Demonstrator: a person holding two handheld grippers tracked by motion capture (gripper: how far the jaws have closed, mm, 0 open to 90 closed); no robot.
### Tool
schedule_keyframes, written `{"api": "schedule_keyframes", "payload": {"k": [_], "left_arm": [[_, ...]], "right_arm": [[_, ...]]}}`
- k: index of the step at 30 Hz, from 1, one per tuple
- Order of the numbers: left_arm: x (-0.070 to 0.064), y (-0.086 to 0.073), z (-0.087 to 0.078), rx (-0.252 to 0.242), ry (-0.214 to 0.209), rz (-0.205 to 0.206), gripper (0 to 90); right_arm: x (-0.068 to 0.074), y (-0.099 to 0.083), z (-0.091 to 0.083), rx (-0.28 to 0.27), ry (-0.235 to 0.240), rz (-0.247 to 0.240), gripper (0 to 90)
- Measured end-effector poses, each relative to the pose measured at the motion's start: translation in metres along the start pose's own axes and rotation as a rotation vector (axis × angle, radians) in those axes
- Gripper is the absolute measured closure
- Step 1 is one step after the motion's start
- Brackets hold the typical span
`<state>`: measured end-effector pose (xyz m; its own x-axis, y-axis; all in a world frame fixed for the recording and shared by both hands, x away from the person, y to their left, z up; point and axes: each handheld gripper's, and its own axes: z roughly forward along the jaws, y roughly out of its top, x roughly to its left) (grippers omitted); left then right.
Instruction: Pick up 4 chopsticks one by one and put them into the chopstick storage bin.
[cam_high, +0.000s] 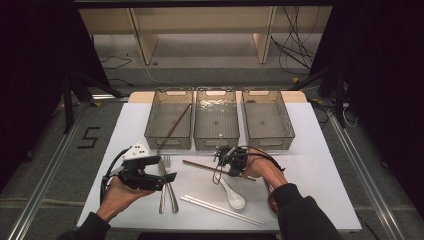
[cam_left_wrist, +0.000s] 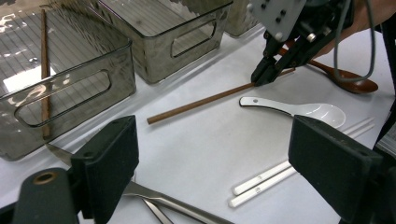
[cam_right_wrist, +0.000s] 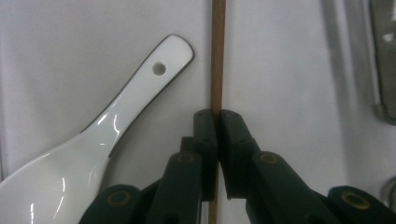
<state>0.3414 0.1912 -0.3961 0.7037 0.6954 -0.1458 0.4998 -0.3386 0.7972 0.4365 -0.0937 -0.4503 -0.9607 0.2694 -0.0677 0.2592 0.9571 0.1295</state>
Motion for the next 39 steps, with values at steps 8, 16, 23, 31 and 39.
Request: {"api": "schedule_keyframes", "payload": {"k": [8,16,23,31,39], "left_arm": [[0.001,0.002,0.007,0.025,-0.001,0.026,15.8],[-0.007,0.013,0.022,0.092,-0.023,0.116,16.2],[-0.018,0.029,0.037,0.162,-0.038,0.215,16.3],[-0.027,0.037,0.055,0.245,-0.059,0.296,17.6],[-0.031,0.038,0.06,0.309,-0.084,0.348,24.1]], "right_arm": [[0.006,-0.009,-0.019,-0.056,0.001,-0.025,86.4],[0.028,-0.024,-0.046,-0.11,-0.02,-0.067,86.4],[0.049,-0.026,-0.057,-0.146,-0.047,-0.112,86.3],[0.061,-0.029,-0.062,-0.153,-0.061,-0.14,86.3],[0.066,-0.028,-0.06,-0.151,-0.056,-0.159,86.3]]}}
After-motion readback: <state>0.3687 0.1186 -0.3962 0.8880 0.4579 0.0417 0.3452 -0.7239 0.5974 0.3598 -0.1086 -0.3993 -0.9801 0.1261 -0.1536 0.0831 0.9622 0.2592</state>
